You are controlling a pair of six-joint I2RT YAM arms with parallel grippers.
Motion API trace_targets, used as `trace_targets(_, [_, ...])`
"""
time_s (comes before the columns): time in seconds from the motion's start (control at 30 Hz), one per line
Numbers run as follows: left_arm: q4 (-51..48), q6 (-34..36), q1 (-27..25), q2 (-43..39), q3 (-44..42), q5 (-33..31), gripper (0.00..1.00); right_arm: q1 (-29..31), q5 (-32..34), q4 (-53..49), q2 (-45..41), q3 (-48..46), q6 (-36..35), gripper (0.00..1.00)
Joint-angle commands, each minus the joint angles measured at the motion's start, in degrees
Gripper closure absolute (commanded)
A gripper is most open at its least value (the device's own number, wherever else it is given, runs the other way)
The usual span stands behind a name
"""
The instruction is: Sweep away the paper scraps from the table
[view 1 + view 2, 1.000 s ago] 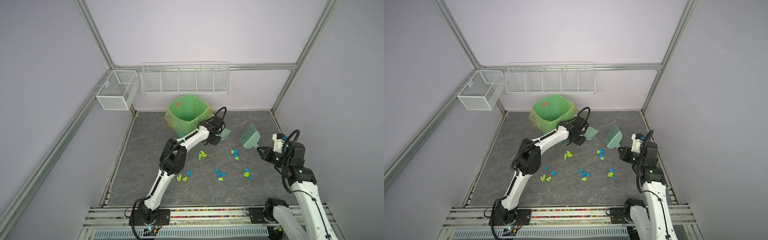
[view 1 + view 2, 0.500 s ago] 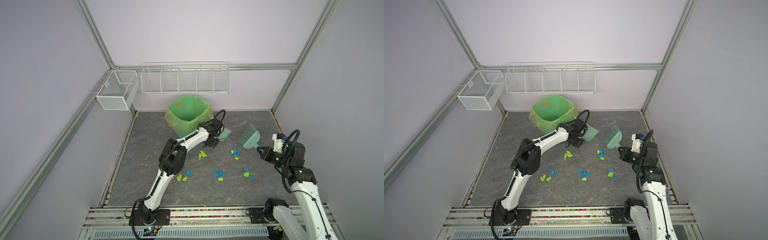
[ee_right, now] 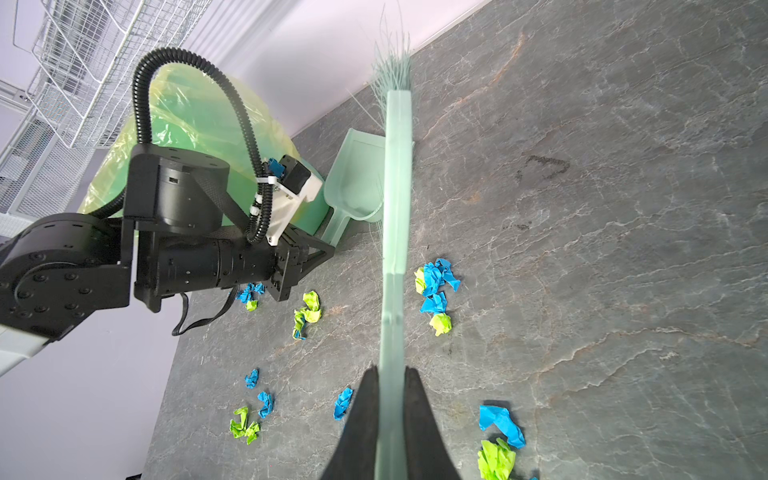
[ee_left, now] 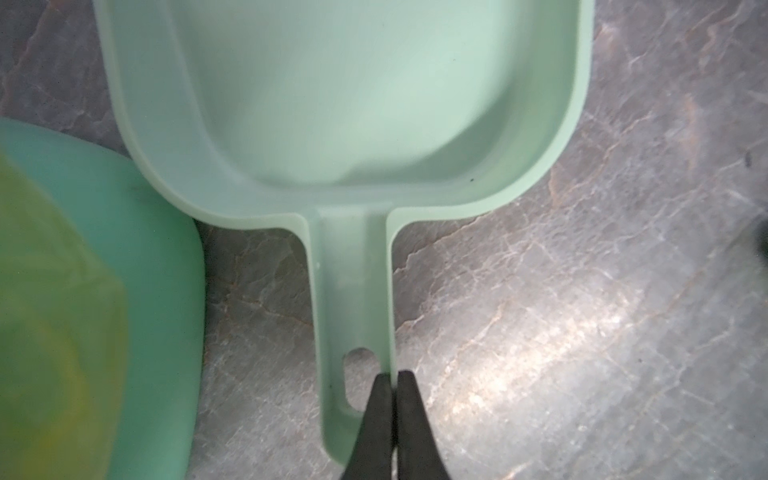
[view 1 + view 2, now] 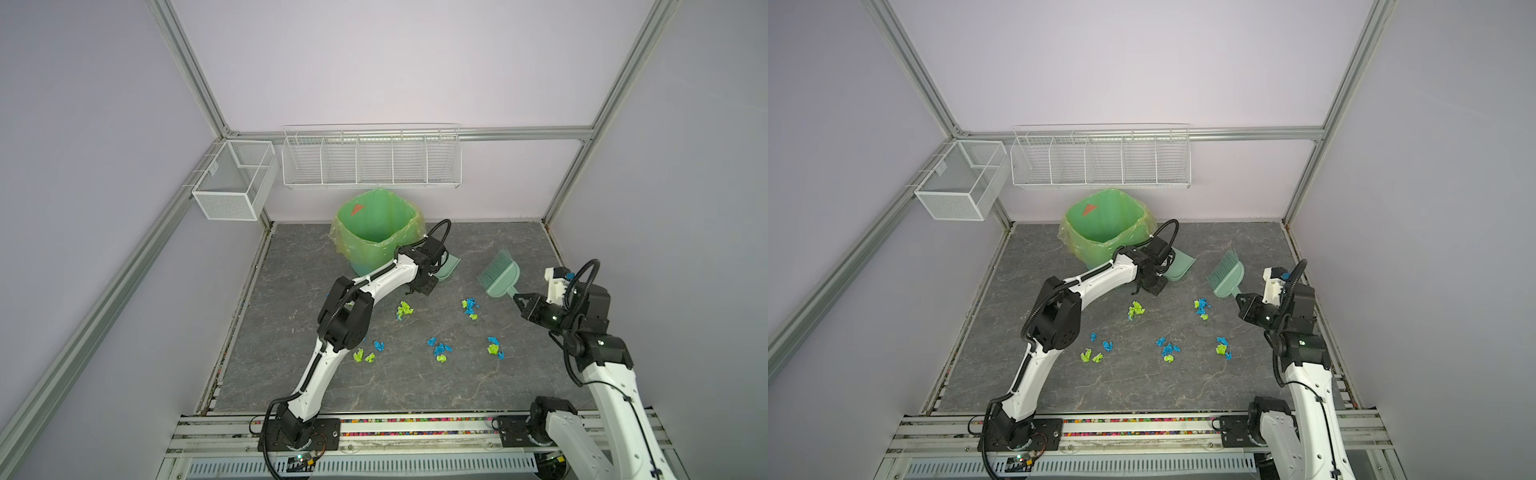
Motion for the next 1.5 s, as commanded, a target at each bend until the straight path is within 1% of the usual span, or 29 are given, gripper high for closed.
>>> trace_targets(0.0, [0.0,-0.3,-0.1,-2.7,-0.1,0.4,1.00,-0.1,0.4,1.6,-1.0,-0.3,-1.0,0.93])
trace_targets(0.2, [-2.7,-0.4,-0.5,-3.2,2.5,2.1,1.00,-0.1,0.6,0.7,-0.8,0.6,-1.4,0.93])
trace_targets(0.47, [-12.3,-0.2,-1.3,-4.7,9.6,3.5,1.00,-0.1,1.4,-2.5,0.8,3.9,-3.0,0.93])
trace_targets(0.73, [-19.4,-1.1,-1.7,-8.0,10.1,7.7,1.00,-0.1,4.7,-7.7,2.5,8.0,-5.0,0.93])
trace_targets(0.93, [-19.6,-1.1,-4.0,-13.4,4.2,5.4,1.00,-0.1,6.1,-12.3,4.0,11.7,-6.9,0.93])
trace_targets(1.07, [-19.6,-1.5,-5.3,-16.4,0.0,5.2,1.00,-0.1,7.7,-15.6,4.5,13.7,-8.1,0.93])
trace_targets(1.2, [-17.9,-2.2,-5.6,-20.7,-5.7,5.1,1.00,0.3,9.6,-20.4,6.2,16.8,-10.2,0.93])
trace_targets(1.3, [-16.6,-2.8,-5.6,-23.8,-9.5,5.1,1.00,0.6,12.3,-23.9,7.7,19.1,-9.6,0.93])
trace_targets(1.4, [-15.3,-3.4,-5.9,-26.9,-13.0,5.6,1.00,1.0,13.1,-26.6,8.7,21.4,-10.3,0.93])
trace_targets(1.47, [-14.3,-3.6,-6.2,-28.8,-15.3,5.8,1.00,1.7,14.8,-30.0,9.4,23.4,-11.0,0.93])
